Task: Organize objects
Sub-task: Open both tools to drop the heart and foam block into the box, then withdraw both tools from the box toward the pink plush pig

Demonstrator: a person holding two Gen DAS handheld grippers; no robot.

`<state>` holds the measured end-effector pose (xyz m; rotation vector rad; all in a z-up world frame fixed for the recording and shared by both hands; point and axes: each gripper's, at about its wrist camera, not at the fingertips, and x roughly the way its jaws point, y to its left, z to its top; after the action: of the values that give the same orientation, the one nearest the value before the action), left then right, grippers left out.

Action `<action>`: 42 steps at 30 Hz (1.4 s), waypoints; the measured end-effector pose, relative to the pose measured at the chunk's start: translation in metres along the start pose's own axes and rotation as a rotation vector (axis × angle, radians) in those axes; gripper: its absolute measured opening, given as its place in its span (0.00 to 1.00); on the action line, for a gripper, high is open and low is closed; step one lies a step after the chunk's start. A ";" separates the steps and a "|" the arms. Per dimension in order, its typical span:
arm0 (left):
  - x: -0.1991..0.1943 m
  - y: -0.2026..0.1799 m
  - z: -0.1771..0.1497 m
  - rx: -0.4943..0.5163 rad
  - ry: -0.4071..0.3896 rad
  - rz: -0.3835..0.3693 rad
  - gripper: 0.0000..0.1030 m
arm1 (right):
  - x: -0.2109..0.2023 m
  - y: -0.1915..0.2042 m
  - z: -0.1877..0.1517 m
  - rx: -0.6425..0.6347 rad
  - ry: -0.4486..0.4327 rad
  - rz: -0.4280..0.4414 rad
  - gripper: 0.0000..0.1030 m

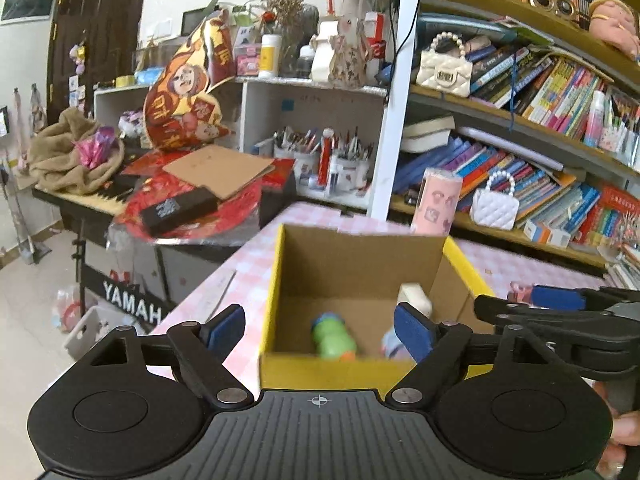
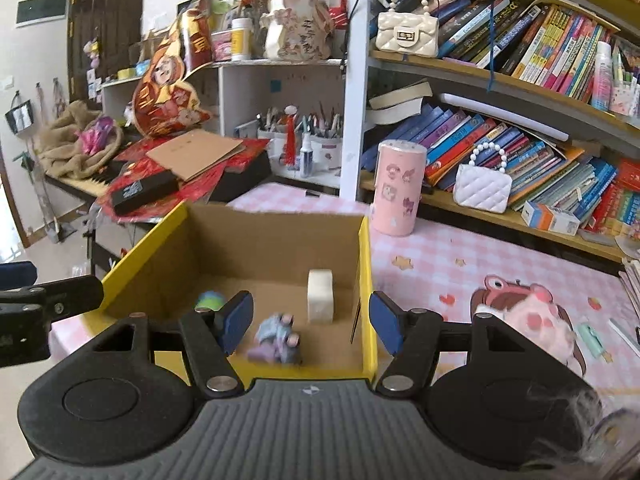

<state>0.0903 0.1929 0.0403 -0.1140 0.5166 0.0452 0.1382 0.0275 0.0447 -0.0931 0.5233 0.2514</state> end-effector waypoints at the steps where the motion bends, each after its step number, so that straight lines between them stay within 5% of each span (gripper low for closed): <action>1: -0.003 0.002 -0.006 -0.004 0.013 0.004 0.81 | -0.005 0.003 -0.006 -0.006 0.006 0.002 0.61; 23: -0.051 -0.006 -0.089 0.023 0.180 -0.027 0.91 | -0.075 0.020 -0.122 0.032 0.189 -0.064 0.64; 42: -0.041 -0.076 -0.111 0.160 0.268 -0.208 0.91 | -0.113 -0.046 -0.164 0.200 0.240 -0.275 0.68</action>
<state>0.0056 0.1032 -0.0277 -0.0165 0.7706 -0.2174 -0.0235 -0.0656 -0.0380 0.0008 0.7638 -0.0833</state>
